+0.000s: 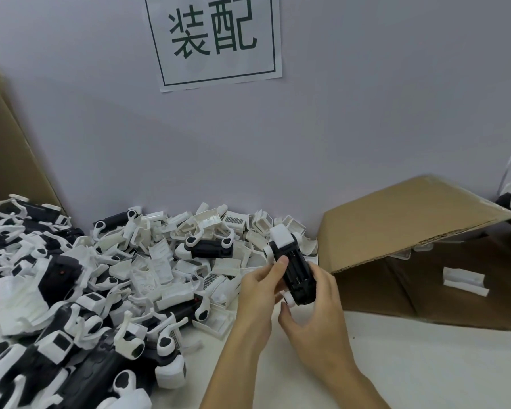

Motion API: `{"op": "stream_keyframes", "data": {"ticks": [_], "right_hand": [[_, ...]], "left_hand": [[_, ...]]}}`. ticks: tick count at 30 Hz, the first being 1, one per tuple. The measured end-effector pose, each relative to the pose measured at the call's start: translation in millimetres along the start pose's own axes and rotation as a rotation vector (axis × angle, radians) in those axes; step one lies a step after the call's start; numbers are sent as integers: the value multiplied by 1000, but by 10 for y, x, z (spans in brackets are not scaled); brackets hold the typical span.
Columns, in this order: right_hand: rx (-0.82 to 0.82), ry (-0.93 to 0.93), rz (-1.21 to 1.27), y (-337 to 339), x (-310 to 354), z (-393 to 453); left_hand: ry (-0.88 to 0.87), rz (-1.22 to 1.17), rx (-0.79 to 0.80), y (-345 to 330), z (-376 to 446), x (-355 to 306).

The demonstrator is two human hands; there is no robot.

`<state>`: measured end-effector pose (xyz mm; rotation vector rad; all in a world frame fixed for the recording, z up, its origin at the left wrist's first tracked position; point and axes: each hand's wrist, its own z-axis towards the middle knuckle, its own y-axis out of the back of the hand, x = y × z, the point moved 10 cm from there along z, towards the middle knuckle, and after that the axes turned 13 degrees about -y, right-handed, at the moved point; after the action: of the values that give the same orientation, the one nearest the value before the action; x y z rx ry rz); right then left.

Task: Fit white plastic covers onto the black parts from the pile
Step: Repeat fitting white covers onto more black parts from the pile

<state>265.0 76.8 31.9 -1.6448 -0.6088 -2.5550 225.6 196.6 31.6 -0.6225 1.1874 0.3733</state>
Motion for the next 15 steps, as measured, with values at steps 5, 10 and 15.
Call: {"op": "stream_keyframes", "data": {"ticks": [5, 10, 15], "right_hand": [[-50, -151, -49, 39, -173, 69], [-59, -146, -120, 66, -181, 73], [-68, -126, -137, 81, -92, 67]], "left_hand": [[-53, -20, 11, -109, -39, -8], [-93, 73, 37, -156, -56, -19], [-119, 130, 19, -122, -41, -64]]}}
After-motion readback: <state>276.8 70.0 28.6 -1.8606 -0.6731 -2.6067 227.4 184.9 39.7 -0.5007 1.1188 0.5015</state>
